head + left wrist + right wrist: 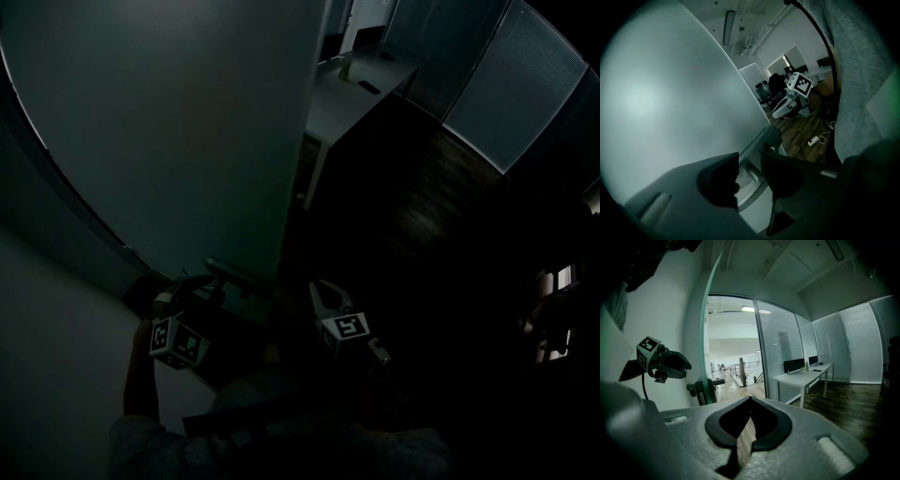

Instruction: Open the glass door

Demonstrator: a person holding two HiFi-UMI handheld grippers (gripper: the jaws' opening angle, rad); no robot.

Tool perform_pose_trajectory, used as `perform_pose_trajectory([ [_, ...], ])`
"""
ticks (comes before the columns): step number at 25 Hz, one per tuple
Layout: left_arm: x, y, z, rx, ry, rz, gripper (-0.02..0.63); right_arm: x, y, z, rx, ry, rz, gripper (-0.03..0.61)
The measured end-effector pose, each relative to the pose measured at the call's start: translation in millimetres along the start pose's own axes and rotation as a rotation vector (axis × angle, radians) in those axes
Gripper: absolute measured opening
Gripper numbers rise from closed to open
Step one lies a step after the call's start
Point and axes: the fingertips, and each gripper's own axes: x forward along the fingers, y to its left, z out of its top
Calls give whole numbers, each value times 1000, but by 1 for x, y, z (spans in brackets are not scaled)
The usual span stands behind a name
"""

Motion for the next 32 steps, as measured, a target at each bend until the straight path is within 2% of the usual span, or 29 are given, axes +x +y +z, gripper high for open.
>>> perform_pose_trajectory([
  [8, -2, -6, 49, -221, -224, 62, 104, -3, 1, 4, -2, -11, 7, 0],
  [16, 0, -14, 79, -375, -345, 79, 78, -9, 10, 15, -1, -44, 27, 0],
  [20, 1, -14, 88, -437, -397, 100, 67, -13, 15, 21, 1, -62, 34, 0],
  [23, 1, -8, 93, -501, -429, 124, 36, -18, 20, 29, 13, -81, 46, 0],
  [26, 2, -7, 97, -520, -448, 142, 8, -23, 25, 37, 9, -107, 60, 0],
  [32, 3, -10, 101, -574, -472, 154, 3, -32, 34, 51, -10, -147, 74, 0],
])
